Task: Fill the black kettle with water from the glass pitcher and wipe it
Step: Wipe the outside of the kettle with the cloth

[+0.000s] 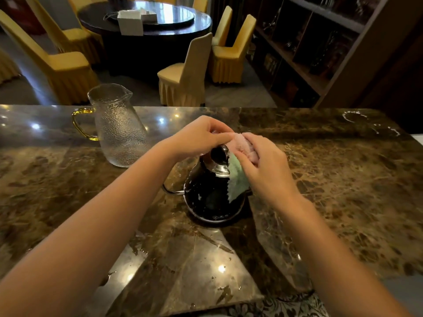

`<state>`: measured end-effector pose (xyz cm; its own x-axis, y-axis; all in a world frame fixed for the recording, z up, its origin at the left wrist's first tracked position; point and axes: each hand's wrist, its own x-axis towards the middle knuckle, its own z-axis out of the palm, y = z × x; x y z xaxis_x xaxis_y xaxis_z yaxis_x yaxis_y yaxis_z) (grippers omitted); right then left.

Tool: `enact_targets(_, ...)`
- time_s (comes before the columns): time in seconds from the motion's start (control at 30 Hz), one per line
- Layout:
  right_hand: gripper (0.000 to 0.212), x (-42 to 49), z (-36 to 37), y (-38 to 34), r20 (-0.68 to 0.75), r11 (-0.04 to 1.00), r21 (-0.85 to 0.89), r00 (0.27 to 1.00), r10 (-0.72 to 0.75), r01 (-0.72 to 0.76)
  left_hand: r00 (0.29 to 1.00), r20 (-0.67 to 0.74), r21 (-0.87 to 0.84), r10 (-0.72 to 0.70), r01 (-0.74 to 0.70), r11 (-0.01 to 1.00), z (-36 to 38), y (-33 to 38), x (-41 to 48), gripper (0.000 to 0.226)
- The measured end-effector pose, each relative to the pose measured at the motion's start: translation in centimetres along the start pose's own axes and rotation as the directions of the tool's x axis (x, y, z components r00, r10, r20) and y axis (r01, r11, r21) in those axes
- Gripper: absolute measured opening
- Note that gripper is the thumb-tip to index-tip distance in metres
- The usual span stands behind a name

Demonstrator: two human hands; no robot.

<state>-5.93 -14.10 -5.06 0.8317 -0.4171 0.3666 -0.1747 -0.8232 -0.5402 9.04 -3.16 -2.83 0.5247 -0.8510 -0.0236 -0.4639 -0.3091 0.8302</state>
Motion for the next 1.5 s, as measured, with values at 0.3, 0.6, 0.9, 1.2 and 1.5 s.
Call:
enact_targets(0.3, 0.03, -6.8, 2.1, 0.2, -0.214, 0.998, -0.024, 0.976, 0.044, -0.05, 0.96, -0.115, 0.207, 0.254, -0.227, 0.952, -0.1, 0.2, -3.3, 0.03)
enact_targets(0.6, 0.031, -10.5, 1.0, 4.7, 0.445, -0.314, 0.895, 0.666, 0.598, -0.316, 0.91, 0.053, 0.448, 0.41, -0.389, 0.805, 0.2, 0.3, -1.4, 0.027)
enact_targets(0.9, 0.041, -9.9, 3.4, 1.8, 0.302, -0.149, 0.953, 0.815, 0.495, -0.262, 0.901, 0.187, 0.634, 0.392, -0.416, 0.652, 1.4, -0.6, 0.6, 0.037)
enact_targets(1.2, 0.063, -7.0, 9.1, -3.4, -0.197, 0.761, 0.608, 0.884, 0.423, -0.229, 0.892, 0.335, 0.456, 0.304, -0.436, 0.776, 1.7, -0.2, 1.0, 0.04)
enact_targets(1.5, 0.062, -6.7, 11.0, -2.6, 0.042, 0.257, 0.652, 0.373, 0.927, -0.713, 0.883, 0.231, 0.4, 0.408, -0.469, 0.788, 2.1, -1.2, 1.3, 0.041)
